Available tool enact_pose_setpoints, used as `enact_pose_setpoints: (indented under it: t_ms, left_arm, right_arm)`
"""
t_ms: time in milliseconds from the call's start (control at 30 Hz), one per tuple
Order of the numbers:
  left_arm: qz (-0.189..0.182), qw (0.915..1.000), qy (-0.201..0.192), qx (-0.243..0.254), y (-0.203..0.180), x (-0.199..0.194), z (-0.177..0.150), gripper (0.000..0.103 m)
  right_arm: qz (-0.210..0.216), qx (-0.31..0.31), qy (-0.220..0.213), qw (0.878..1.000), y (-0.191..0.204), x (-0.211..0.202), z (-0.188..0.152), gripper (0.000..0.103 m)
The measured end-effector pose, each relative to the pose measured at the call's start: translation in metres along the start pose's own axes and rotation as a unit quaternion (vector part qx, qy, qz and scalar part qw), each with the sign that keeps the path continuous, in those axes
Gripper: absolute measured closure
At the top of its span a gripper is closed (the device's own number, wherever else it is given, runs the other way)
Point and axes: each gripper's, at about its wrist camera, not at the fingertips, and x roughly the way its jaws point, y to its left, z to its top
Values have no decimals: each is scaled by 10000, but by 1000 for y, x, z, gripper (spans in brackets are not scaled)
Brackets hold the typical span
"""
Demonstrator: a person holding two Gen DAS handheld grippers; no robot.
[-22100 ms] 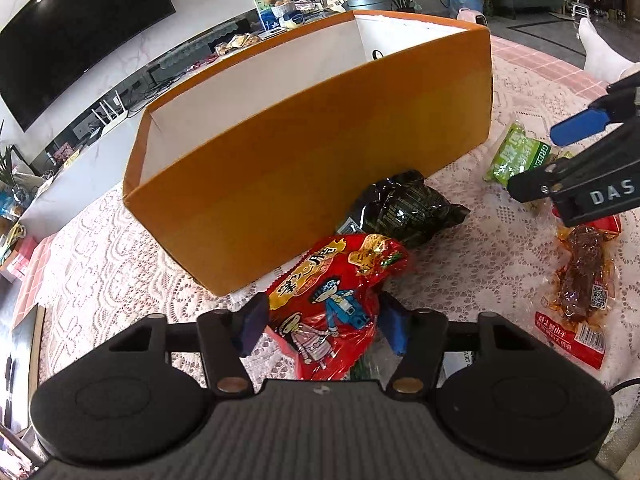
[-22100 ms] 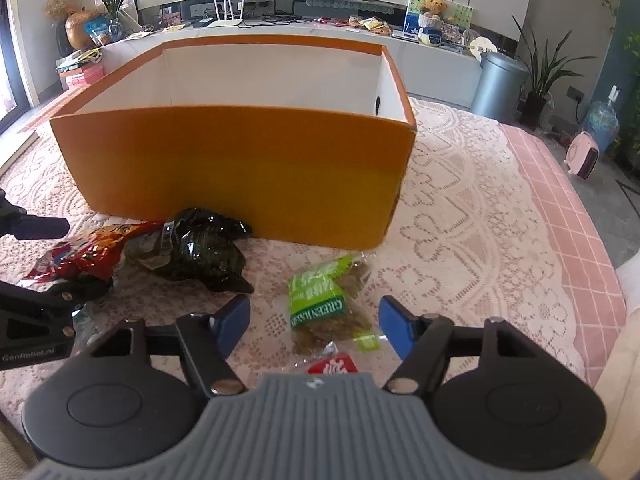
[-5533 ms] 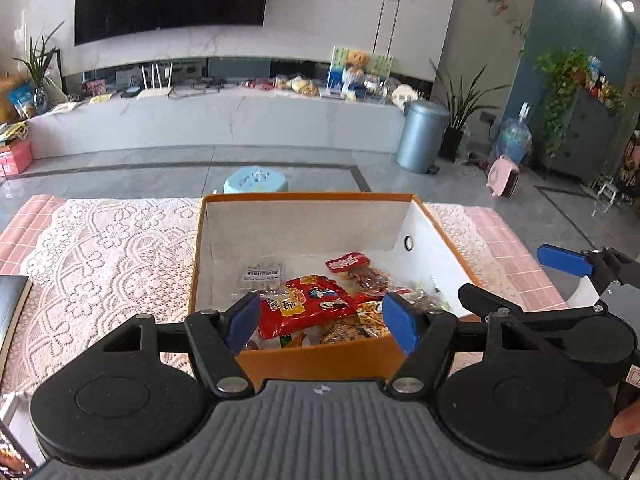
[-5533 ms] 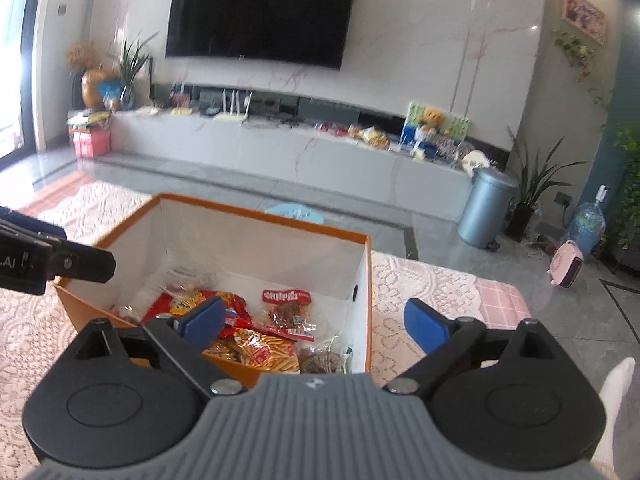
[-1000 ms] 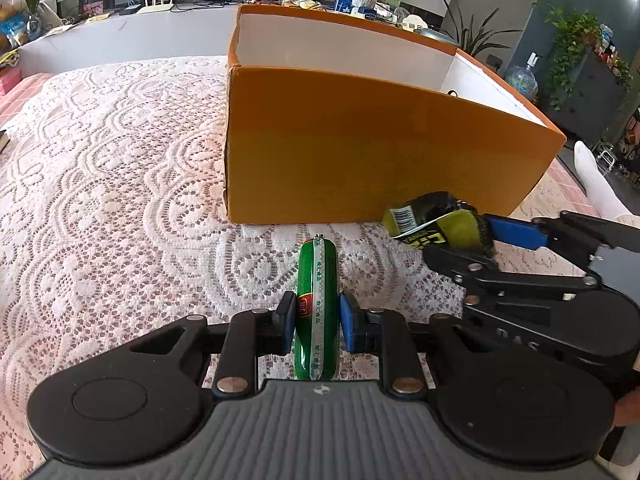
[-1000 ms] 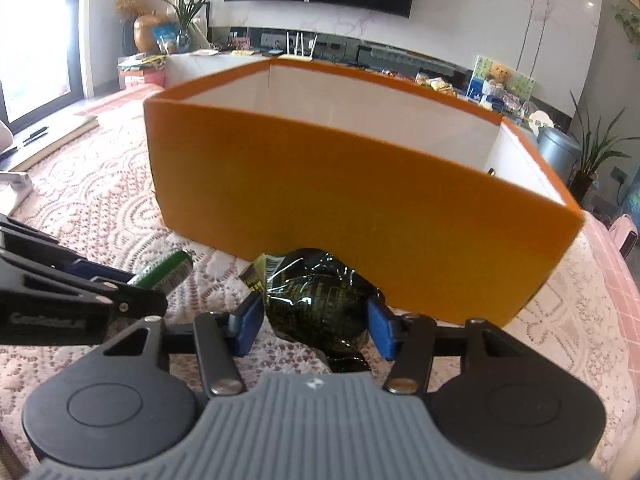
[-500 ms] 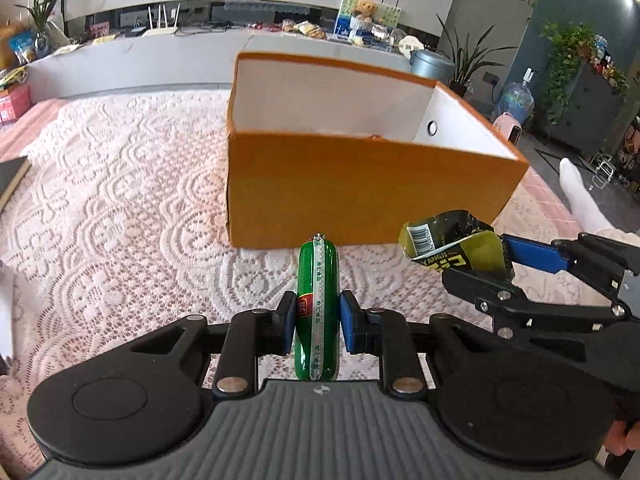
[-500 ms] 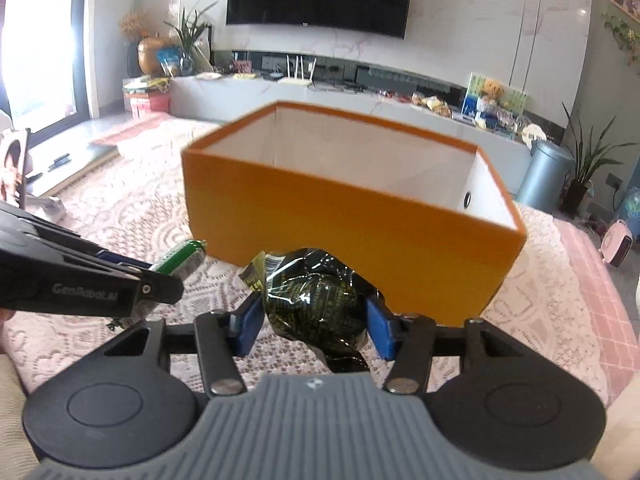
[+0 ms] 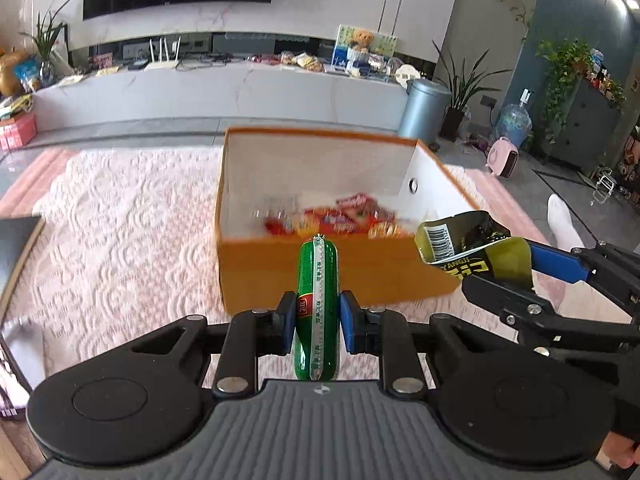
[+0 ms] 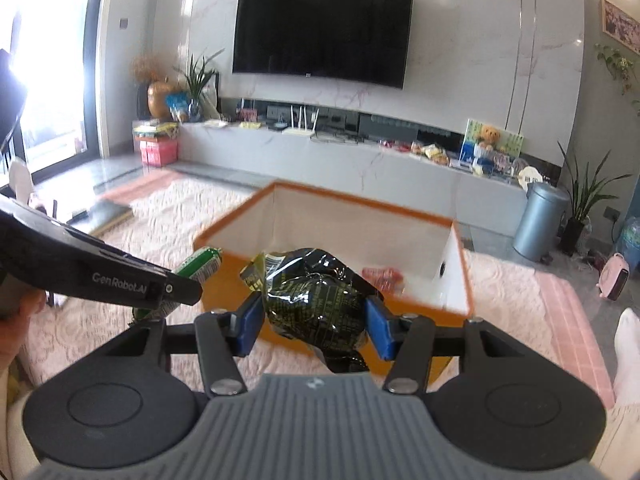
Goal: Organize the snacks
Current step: 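Lift the sausage and seaweed bag over the orange box with both tools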
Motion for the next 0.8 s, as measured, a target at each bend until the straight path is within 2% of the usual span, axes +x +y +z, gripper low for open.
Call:
enact_pose_setpoints:
  t_ms: [167,333,533,800]
  left_arm:
    - [12,9999,-158,64,-8,4,28,78]
    - [40,9997,-195,128,-10,23,51,78]
    - [168,9996,21,209,-3,57,68,78]
    - [226,9974,554,412,7,111,83,78]
  right_arm:
    - [-57,-73,-127,9999,-15,3,23,50]
    - [-136,-71,-71,9999,-30,24,39,50]
    - [-100,126,184,9997,-41,62,49,50]
    - [-5,196,722,9972,-47,131,48,51]
